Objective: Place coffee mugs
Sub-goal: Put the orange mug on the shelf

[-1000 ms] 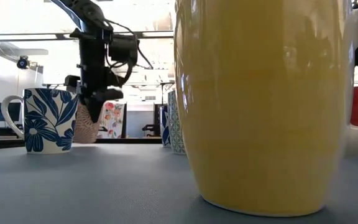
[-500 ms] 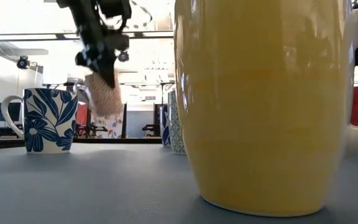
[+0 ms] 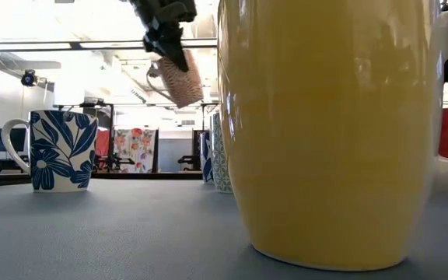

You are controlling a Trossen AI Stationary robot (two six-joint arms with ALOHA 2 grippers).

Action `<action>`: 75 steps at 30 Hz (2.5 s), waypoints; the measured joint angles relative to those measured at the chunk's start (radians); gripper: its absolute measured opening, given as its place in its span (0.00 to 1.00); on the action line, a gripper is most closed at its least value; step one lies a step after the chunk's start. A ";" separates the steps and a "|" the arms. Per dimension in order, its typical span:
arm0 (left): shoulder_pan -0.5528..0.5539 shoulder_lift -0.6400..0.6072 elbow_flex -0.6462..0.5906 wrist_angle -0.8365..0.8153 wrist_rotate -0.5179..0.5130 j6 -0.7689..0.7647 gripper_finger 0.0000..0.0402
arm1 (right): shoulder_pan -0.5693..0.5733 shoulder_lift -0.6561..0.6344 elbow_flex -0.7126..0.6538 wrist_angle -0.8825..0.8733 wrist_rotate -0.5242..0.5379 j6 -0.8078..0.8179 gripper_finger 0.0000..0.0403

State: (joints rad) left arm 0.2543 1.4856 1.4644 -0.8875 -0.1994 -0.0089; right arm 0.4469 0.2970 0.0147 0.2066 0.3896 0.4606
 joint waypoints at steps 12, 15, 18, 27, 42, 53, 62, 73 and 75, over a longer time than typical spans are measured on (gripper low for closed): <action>-0.026 0.027 0.080 0.105 0.074 0.090 0.02 | 0.000 0.000 0.000 0.000 0.000 0.000 0.33; -0.026 0.030 0.080 0.167 0.092 0.107 0.03 | 0.000 0.000 0.000 0.000 0.000 0.000 0.33; -0.026 0.032 0.080 0.216 0.124 0.123 0.03 | 0.000 0.000 0.000 0.000 0.000 0.000 0.33; -0.022 0.098 0.082 0.396 0.158 0.193 0.03 | 0.000 0.000 0.000 0.000 0.000 0.000 0.33; -0.014 0.499 0.601 0.077 0.157 0.180 0.03 | 0.000 0.000 0.000 0.000 0.000 0.000 0.33; -0.011 0.696 0.804 -0.066 0.138 0.180 0.03 | 0.000 0.000 0.000 0.000 0.001 0.000 0.33; 0.020 0.759 0.799 -0.046 0.126 0.183 0.03 | 0.000 -0.001 0.000 -0.001 0.001 0.000 0.33; 0.023 0.829 0.798 -0.056 0.135 0.222 0.03 | 0.000 0.000 0.000 0.000 0.000 0.000 0.33; 0.026 0.829 0.798 -0.047 0.129 0.229 0.03 | 0.000 0.000 0.000 0.000 0.000 0.000 0.33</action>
State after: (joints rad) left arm 0.2801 2.3143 2.2621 -0.9343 -0.0708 0.2203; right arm 0.4469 0.2974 0.0147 0.2062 0.3901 0.4606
